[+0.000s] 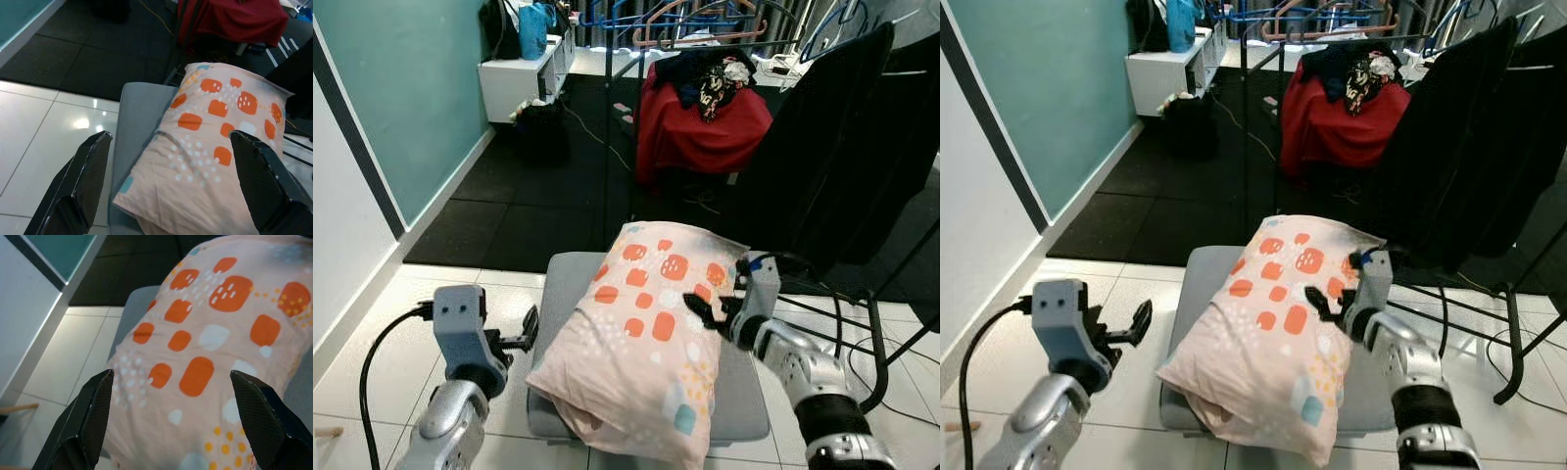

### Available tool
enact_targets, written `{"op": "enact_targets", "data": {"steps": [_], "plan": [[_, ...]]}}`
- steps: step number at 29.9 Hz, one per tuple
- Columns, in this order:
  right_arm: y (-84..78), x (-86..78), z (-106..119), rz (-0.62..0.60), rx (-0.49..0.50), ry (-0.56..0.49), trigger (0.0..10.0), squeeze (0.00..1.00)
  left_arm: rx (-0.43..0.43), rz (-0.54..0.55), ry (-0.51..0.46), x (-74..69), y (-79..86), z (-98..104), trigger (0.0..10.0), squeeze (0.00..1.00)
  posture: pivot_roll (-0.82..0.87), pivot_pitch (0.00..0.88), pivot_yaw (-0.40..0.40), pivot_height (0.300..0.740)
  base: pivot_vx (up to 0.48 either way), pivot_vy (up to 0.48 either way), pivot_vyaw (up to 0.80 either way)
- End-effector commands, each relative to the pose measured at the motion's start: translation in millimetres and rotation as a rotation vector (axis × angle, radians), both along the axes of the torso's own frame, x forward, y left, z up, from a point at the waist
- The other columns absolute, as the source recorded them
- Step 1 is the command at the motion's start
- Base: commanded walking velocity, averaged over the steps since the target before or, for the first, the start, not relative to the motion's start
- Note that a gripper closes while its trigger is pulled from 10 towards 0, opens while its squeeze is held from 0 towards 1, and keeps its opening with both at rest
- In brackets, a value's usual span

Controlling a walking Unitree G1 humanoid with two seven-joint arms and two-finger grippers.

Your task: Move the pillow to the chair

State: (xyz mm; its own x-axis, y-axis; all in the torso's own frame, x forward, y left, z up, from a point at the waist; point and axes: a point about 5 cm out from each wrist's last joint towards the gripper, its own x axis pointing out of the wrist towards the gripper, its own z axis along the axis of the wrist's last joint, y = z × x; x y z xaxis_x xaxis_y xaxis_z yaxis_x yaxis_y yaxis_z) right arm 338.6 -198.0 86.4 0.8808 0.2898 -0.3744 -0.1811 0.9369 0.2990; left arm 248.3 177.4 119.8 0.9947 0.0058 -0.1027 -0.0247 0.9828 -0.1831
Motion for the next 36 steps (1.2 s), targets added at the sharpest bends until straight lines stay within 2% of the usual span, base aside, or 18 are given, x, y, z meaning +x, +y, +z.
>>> {"op": "enact_targets", "data": {"steps": [1, 5, 8, 10, 15, 24, 35, 36], "plan": [[-7.4, 5.0, 5.4, -0.037, 0.010, -0.020, 10.0, 0.00, 0.014, 0.015, -0.010, 4.5, 5.1, 2.4, 10.0, 0.00, -0.16, 0.007, -0.059, 0.682, 0.000, 0.000, 0.00], [-13.6, 9.7, 8.7, -0.062, 0.016, -0.028, 10.0, 0.00, 0.022, 0.013, -0.016, 7.5, 6.1, 3.9, 10.0, 0.00, -0.16, 0.005, -0.060, 0.667, 0.000, 0.000, 0.00], [-25.6, 11.8, 10.1, -0.118, 0.029, -0.031, 10.0, 0.00, 0.033, 0.005, -0.028, 10.6, 7.2, 6.6, 10.0, 0.00, -0.15, 0.000, -0.056, 0.652, 0.000, 0.000, 0.00], [-25.6, 11.8, 10.1, -0.118, 0.029, -0.031, 10.0, 0.00, 0.033, 0.005, -0.028, 10.6, 7.2, 6.6, 10.0, 0.00, -0.15, 0.000, -0.056, 0.652, 0.000, 0.000, 0.00], [-41.4, 14.8, 14.5, -0.191, 0.043, -0.046, 10.0, 0.00, 0.057, 0.002, -0.064, 20.7, 13.3, 17.9, 10.0, 0.00, -0.14, 0.014, -0.049, 0.627, 0.000, 0.000, 0.00], [-49.1, 16.4, 16.0, -0.241, 0.064, -0.055, 10.0, 0.00, 0.071, 0.005, -0.083, 24.5, 18.4, 25.0, 10.0, 0.00, -0.14, 0.031, -0.042, 0.602, 0.000, 0.000, 0.00], [-57.7, 13.9, 9.5, -0.363, 0.191, -0.046, 10.0, 0.00, 0.075, 0.002, -0.099, 19.6, 22.7, 31.6, 10.0, 0.00, -0.12, 0.069, -0.026, 0.562, 0.000, 0.000, 0.00], [-62.1, 12.4, 8.3, -0.403, 0.235, -0.049, 10.0, 0.00, 0.076, -0.005, -0.099, 16.5, 22.7, 32.5, 10.0, 0.00, -0.11, 0.085, -0.018, 0.552, 0.000, 0.000, 0.00]]}}
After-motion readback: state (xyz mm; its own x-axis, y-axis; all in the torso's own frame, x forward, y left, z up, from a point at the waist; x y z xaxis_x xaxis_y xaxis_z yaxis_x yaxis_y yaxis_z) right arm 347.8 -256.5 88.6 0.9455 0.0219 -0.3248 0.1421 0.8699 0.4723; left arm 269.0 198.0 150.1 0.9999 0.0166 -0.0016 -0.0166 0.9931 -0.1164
